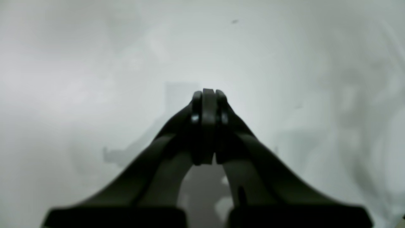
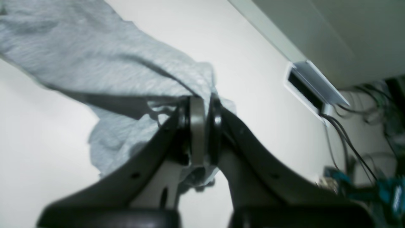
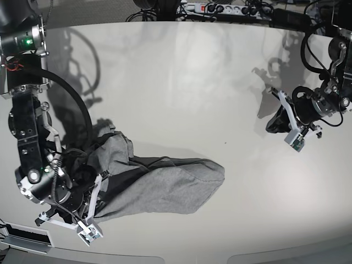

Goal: Layout the t-shirt on the table in an organized manner, then fold the t-shirt properly
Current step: 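Drag the shirt toward the left gripper and grasp it with the left gripper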

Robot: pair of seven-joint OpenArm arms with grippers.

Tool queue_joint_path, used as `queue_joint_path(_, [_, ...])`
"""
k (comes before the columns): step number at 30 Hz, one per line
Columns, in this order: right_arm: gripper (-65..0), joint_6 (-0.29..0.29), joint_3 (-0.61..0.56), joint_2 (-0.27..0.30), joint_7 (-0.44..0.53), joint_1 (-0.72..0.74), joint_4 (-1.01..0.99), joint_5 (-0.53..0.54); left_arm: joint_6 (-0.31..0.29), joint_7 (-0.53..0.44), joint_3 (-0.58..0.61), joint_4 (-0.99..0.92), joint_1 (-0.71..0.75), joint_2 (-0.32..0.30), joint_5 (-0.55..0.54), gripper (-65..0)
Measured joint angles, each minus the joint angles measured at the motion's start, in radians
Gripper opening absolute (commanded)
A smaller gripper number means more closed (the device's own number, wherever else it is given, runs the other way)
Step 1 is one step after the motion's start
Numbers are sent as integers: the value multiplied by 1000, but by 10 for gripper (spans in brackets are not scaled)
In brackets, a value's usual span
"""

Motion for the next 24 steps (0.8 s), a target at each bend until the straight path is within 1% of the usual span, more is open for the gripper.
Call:
queue_joint_path(1, [-650,37,0,10,-5,1,13,37,0,1,0,0,0,0,1,-650])
queue_joint_path(3, [-650,81,0,19,-20,2,42,110,1,5,0,0,0,-1,1,-650])
queue_joint_path(6, [-650,131,0,24,-44,3,86,215,0,6,0,0,0,-1,1,-650])
queue_joint_path(10, [-650,202,0,24,-71,-8,96,388,0,7,0,0,0,-1,1,-650])
queue_joint_path(14, [-650,304,0,13,-125,-90,96,607,0,3,0,0,1,-1,1,-650])
queue_joint_path(16, [-650,343,-2,-13,-138,-137,96,714,0,0,0,0,-1,-1,0,-650])
queue_joint_path(18, [-650,348,-1,-52,-137,-179,96,785,-19,0,0,0,-1,-1,0,-650])
queue_joint_path(21, [-650,348,-1,-140,-130,-230,96,805,-26,3,0,0,0,-2,-4,-650])
queue_joint_path(24, [-650,349,-2,-249,-80,-270,95,770,-26,0,0,0,-1,0,-23,-650])
